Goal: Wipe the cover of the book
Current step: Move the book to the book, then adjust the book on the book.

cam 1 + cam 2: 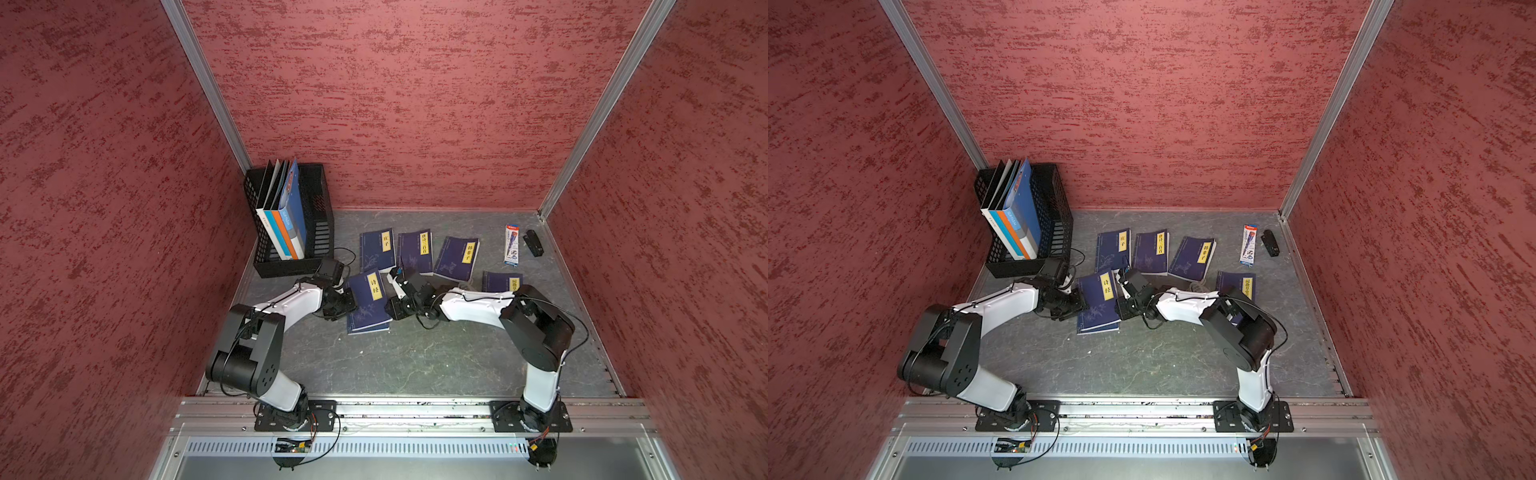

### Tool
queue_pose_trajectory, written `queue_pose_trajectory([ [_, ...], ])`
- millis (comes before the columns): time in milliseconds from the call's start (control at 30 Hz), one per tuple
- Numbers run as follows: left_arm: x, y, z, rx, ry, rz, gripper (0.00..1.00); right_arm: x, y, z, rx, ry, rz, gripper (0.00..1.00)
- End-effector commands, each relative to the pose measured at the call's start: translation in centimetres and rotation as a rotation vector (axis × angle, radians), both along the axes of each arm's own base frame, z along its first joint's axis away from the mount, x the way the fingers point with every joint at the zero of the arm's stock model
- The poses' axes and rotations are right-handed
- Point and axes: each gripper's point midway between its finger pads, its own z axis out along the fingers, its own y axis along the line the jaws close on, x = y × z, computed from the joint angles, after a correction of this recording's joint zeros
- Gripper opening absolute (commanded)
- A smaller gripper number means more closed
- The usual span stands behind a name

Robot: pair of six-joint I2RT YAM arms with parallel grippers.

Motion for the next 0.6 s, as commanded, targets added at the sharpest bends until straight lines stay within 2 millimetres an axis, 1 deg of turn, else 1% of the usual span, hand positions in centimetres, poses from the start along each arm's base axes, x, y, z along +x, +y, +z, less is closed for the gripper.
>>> queue_pose_trajectory([
  [0,-0.2,0.0,0.0,0.009,-0.006,-0.011,0.46,-1.3,1.0,0.9,0.047,0.014,0.062,0.37],
  [233,-0.4,-0.2,0.0,0.004,-0.004,-0.018,0.44,-2.4,0.9,0.0,0.028,0.042,0.081,0.34],
  [567,-0.7,-0.6,-0.1,-0.003,-0.005,-0.030,0.40,-3.8,0.9,0.0,0.021,0.061,0.107,0.30],
])
